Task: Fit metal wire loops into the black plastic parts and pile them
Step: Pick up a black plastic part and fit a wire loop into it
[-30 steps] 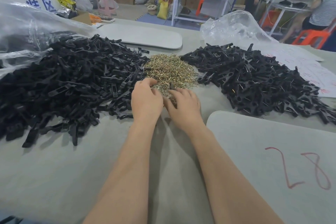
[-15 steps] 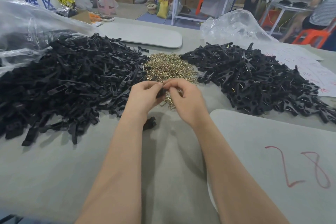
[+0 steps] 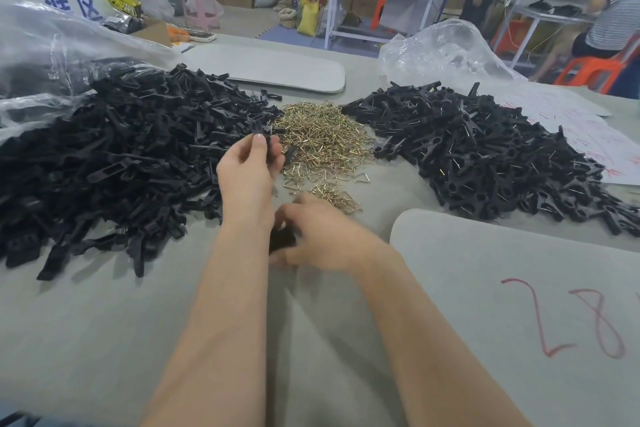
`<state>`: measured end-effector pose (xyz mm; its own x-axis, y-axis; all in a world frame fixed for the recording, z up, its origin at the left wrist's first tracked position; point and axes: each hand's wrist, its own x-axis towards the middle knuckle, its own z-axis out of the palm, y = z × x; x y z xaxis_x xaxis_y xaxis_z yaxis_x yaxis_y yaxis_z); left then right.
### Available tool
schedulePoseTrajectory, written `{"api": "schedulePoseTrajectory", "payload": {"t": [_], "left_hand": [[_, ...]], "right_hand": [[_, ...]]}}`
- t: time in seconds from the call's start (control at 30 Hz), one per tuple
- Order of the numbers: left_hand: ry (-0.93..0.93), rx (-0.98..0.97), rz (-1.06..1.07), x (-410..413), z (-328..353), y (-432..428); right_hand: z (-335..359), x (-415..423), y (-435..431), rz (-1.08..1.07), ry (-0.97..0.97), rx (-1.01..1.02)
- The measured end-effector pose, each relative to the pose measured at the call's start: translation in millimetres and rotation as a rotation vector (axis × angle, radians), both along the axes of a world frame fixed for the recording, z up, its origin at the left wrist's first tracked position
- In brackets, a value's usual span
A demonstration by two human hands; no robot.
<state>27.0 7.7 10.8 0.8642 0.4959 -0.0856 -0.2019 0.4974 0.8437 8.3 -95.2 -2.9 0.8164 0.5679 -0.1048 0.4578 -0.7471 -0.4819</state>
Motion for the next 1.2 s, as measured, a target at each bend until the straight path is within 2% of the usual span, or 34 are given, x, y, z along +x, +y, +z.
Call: {"api": "schedulePoseTrajectory", "payload": {"t": [0.07,0.27,0.53,0.63,0.73,0.83,0.9,0.97,1.03,1.13,1.2], "left_hand": [[0.005,0.003,0.014,0.0,-0.9,-0.9],[0.063,0.095,-0.022,2.7,-4.5,-8.1],[0.040,0.189,0.046,3.3,-3.0,-10.1],[0.064,0.161,0.023,3.7,-4.3,-10.3],[0.102,0.147,-0.050,5.0,-6.9,-10.8],[0.117,0.209,-0.116,6.1,-8.5,-12.3],[0.135,0.247,-0.200,4.8,-9.3,-18.5],[0.148,0.254,-0.267,3.5,-9.6,-26.4],[0.140,0.219,-0.240,3.9,-8.7,-28.5],[0.119,0.117,-0.116,6.5,-7.2,-19.4],[0.110,0.082,-0.056,6.9,-8.0,-14.1]], "right_hand": [[-5.4,1.2,5.4,-0.032,-0.086,-0.023],[-12.1,10.8,0.6,-0.344,-0.241,0.199],[-9.3,14.5,-4.9,-0.412,-0.147,0.345],[-9.6,14.9,-5.0,-0.400,-0.114,0.367],[-9.4,16.9,-8.1,-0.401,-0.163,0.444],[-5.2,22.2,-16.4,-0.481,-0.242,0.611],[-3.5,23.4,-19.8,-0.543,-0.180,0.727],[-2.8,20.4,-18.6,-0.543,0.013,0.804],[-3.6,17.1,-16.1,-0.538,0.086,0.765],[-2.1,18.6,-18.8,-0.539,-0.157,0.466],[-0.7,16.8,-19.6,-0.474,-0.129,0.365]]}}
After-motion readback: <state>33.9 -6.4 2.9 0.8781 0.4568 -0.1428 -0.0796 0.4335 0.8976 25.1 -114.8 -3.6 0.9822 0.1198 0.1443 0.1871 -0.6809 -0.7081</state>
